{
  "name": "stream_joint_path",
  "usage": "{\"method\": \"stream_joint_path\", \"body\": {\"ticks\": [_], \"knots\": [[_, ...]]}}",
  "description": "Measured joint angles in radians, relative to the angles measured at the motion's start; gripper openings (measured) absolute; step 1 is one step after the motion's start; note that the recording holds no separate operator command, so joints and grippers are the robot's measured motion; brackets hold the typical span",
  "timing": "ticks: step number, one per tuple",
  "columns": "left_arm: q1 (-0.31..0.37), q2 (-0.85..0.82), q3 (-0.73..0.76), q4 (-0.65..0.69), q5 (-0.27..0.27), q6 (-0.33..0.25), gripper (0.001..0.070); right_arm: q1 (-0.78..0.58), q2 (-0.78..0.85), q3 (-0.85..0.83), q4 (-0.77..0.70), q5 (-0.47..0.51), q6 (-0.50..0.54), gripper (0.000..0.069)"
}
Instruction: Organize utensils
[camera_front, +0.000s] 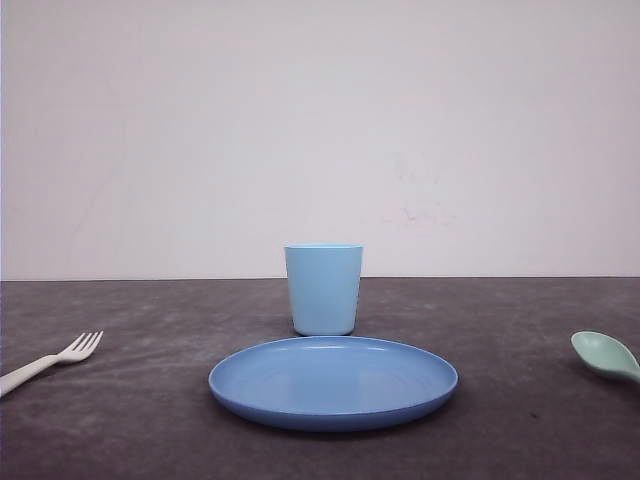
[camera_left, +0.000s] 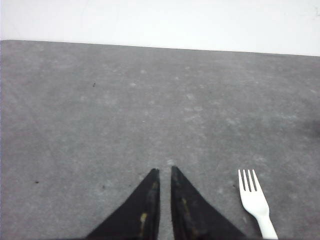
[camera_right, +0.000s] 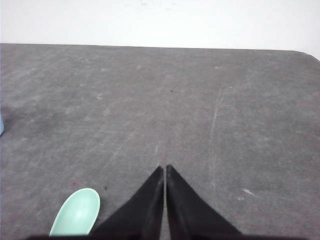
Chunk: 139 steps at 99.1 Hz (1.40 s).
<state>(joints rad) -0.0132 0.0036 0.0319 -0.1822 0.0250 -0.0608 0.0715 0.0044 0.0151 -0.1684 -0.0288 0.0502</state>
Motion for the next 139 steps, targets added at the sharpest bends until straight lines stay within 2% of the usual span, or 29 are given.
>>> {"method": "stream_joint_path", "body": {"ticks": [19,34,54,66,74,82,92,111,126,139], "knots": [[0.0,0.0,0.0,0.0,0.0,-0.064,0.0014,0.0,0.0,0.0,0.007,-0.031,0.045,0.0008],[0.0,0.0,0.002,0.008,0.01,-0.113,0.0014,0.0,0.0,0.007,0.046,-0.075,0.139,0.0007],[0.0,0.003,0.107,0.084,0.101,-0.218,0.0014,0.0,0.0,0.143,0.044,-0.103,0.288,0.0007],[0.0,0.003,0.227,0.093,0.163,-0.244,0.0014,0.0,0.002,0.266,0.007,-0.125,0.319,0.0007],[0.0,0.021,0.312,0.051,0.2,-0.251,0.0014,0.0,0.018,0.351,-0.051,-0.137,0.325,0.0007],[0.0,0.062,0.407,-0.027,0.227,-0.251,0.0014,0.0,0.047,0.441,-0.131,-0.138,0.325,0.0007],[0.0,0.128,0.523,-0.145,0.235,-0.24,0.0014,0.0,0.098,0.542,-0.222,-0.153,0.316,0.0007],[0.0,0.291,0.705,-0.354,0.235,-0.143,0.0014,0.0,0.254,0.692,-0.393,-0.154,0.27,0.0007],[0.0,0.412,0.756,-0.429,0.235,-0.087,0.0014,0.0,0.41,0.762,-0.502,-0.154,0.223,0.0007],[0.0,0.497,0.756,-0.45,0.228,-0.07,0.0014,0.0,0.547,0.778,-0.561,-0.15,0.18,0.0007]]}}
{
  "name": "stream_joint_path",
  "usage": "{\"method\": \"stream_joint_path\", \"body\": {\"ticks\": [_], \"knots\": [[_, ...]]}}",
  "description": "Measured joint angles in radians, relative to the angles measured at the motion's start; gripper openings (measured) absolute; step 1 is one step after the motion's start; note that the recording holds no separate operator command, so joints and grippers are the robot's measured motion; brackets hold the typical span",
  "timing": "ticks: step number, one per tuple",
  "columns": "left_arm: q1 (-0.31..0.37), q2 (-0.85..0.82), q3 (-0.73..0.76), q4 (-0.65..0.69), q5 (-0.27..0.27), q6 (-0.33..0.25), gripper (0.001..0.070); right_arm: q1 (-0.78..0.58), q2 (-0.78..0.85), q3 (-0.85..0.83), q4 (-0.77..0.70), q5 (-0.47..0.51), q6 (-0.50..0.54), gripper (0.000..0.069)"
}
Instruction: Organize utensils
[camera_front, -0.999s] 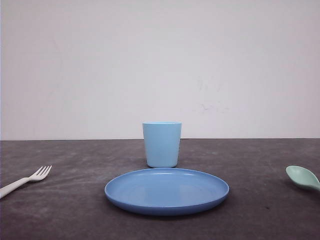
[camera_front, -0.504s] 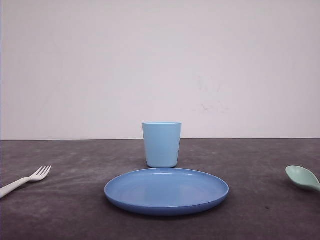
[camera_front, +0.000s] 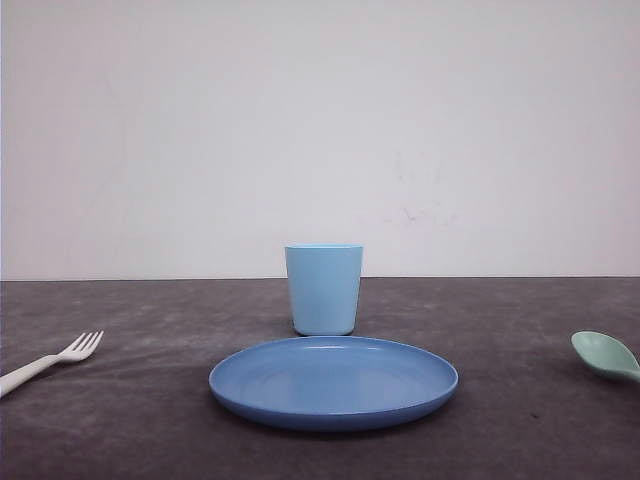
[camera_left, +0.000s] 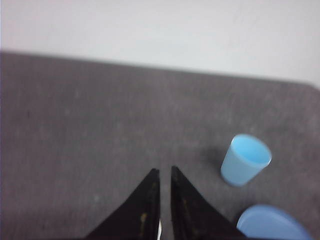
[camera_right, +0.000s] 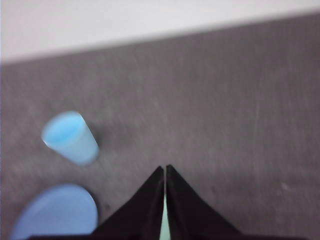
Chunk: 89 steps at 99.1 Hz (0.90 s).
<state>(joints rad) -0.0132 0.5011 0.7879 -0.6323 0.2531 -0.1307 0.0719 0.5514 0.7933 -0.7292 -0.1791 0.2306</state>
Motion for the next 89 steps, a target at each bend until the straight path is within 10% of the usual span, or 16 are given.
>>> {"method": "stream_joint_path", "body": {"ticks": [76,89], "knots": [[0.0,0.238,0.0,-0.067,-0.075,0.06,0.0018,0.0,0.373,0.0,-0.089,0.156,-0.101,0.0007],[0.0,0.238,0.0,-0.067,-0.075,0.06,0.0193,0.0,0.373,0.0,-0.089,0.156,-0.104,0.0022]]}}
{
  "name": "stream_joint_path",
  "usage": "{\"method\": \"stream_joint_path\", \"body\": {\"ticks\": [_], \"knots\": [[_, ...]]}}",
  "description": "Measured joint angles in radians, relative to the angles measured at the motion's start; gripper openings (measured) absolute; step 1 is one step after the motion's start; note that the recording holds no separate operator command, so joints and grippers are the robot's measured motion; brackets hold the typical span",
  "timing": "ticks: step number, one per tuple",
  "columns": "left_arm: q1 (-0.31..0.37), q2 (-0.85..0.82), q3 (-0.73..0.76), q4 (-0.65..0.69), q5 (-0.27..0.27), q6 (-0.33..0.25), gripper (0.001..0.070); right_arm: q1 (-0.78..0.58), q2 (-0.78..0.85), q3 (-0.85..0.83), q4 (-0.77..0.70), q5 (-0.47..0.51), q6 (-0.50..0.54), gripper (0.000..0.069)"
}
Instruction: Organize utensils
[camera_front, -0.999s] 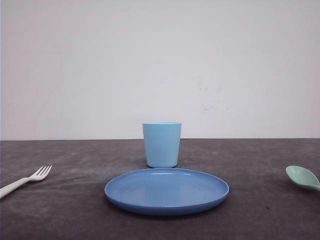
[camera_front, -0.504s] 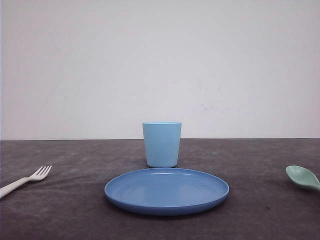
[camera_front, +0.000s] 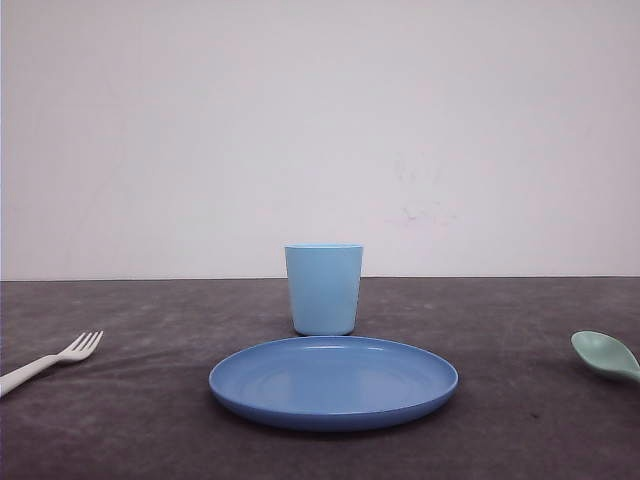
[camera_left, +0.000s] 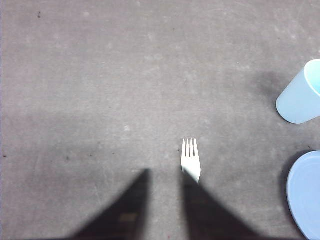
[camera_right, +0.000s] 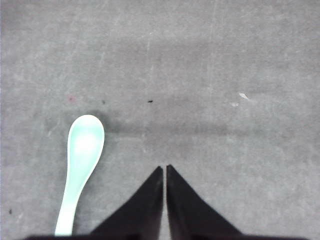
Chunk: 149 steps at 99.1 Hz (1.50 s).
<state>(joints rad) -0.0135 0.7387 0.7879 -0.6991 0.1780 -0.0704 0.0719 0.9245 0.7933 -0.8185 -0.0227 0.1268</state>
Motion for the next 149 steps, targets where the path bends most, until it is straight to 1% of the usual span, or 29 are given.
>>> {"method": "stream_joint_path", "body": {"ticks": [3,6,11,14,19,24,28,33,42,59,74,95,99,112,122,149], "knots": [[0.0,0.0,0.0,0.0,0.0,0.0,0.0258,0.0,0.0,0.0,0.0,0.0,0.0,0.0052],[0.0,0.0,0.0,0.0,0.0,0.0,0.032,0.0,0.0,0.0,0.0,0.0,0.0,0.0101],[0.0,0.0,0.0,0.0,0.0,0.0,0.0402,0.0,0.0,0.0,0.0,0.0,0.0,0.0215],[0.0,0.0,0.0,0.0,0.0,0.0,0.0433,0.0,0.0,0.0,0.0,0.0,0.0,0.0292],[0.0,0.0,0.0,0.0,0.0,0.0,0.0461,0.0,0.0,0.0,0.0,0.0,0.0,0.0419],[0.0,0.0,0.0,0.0,0.0,0.0,0.0473,0.0,0.0,0.0,0.0,0.0,0.0,0.0519],[0.0,0.0,0.0,0.0,0.0,0.0,0.0477,0.0,0.0,0.0,0.0,0.0,0.0,0.0571],[0.0,0.0,0.0,0.0,0.0,-0.001,0.0479,0.0,0.0,0.0,0.0,0.0,0.0,0.0604],[0.0,0.001,0.0,0.0,0.0,-0.008,0.048,0.0,0.0,0.0,0.0,0.0,0.0,0.0626],[-0.013,0.037,0.0,-0.001,0.013,-0.041,0.048,0.0,0.0,0.0,0.0,0.0,0.0,0.0631],[-0.068,0.106,0.0,-0.012,0.027,-0.063,0.0479,0.0,0.0,0.0,0.0,0.0,0.0,0.0631],[-0.158,0.236,0.0,-0.012,0.026,-0.076,0.0479,0.0,0.0,0.0,0.0,0.0,0.0,0.0631],[-0.177,0.264,0.0,-0.011,0.016,-0.076,0.0479,0.0,0.0,0.0,0.0,0.0,0.0,0.0631],[-0.235,0.362,0.0,0.006,-0.043,-0.077,0.0476,0.0,0.0,0.0,0.0,0.0,0.0,0.0631],[-0.268,0.433,0.0,0.05,-0.068,-0.077,0.0476,0.0,0.0,0.0,0.0,0.0,0.0,0.0631],[-0.299,0.598,0.0,0.139,-0.071,-0.099,0.0476,0.0,0.0,0.0,0.0,0.0,0.0,0.0631]]}}
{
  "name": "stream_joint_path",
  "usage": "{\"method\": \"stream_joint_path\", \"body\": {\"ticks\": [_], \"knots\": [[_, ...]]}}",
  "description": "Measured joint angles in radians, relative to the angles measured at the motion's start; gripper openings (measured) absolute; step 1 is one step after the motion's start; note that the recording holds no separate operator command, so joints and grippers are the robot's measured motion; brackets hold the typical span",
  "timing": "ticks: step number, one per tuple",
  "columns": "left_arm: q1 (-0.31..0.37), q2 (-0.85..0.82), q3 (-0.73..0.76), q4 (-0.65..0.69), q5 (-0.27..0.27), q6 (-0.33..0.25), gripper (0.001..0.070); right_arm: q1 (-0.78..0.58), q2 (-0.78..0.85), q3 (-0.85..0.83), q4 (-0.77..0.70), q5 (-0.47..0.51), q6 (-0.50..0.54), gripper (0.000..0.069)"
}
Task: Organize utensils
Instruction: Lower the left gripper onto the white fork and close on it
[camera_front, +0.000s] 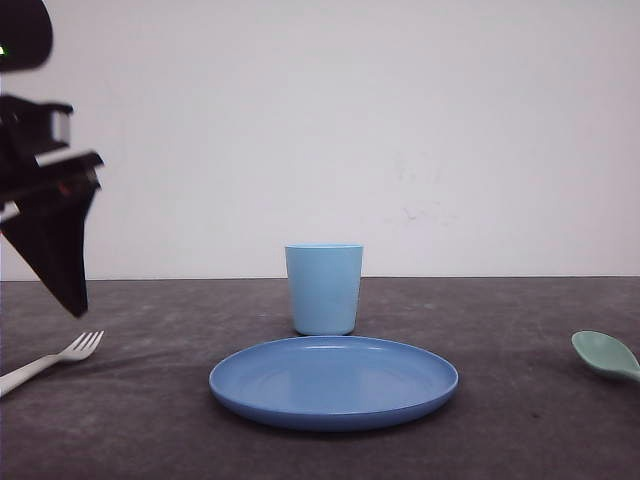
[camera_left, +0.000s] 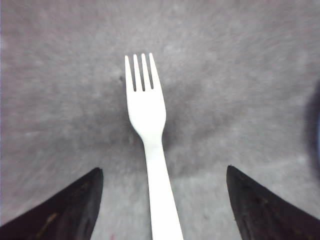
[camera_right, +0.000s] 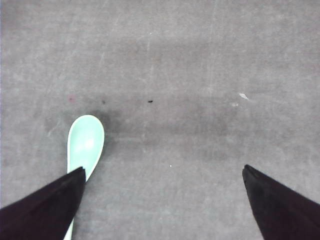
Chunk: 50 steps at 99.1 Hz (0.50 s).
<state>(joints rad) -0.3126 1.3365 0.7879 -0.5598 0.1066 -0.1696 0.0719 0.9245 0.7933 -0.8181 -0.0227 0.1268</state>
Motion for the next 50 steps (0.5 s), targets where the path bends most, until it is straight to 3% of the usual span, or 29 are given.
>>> {"method": "stream_joint_path", "body": {"ticks": [20,50], "knots": [[-0.015,0.08,0.0,0.037,-0.006,-0.004,0.0475,0.0,0.0,0.0,0.0,0.0,0.0,0.0631],[-0.058,0.122,0.0,0.059,-0.086,-0.008,0.0403,0.0,0.0,0.0,0.0,0.0,0.0,0.0631]]}}
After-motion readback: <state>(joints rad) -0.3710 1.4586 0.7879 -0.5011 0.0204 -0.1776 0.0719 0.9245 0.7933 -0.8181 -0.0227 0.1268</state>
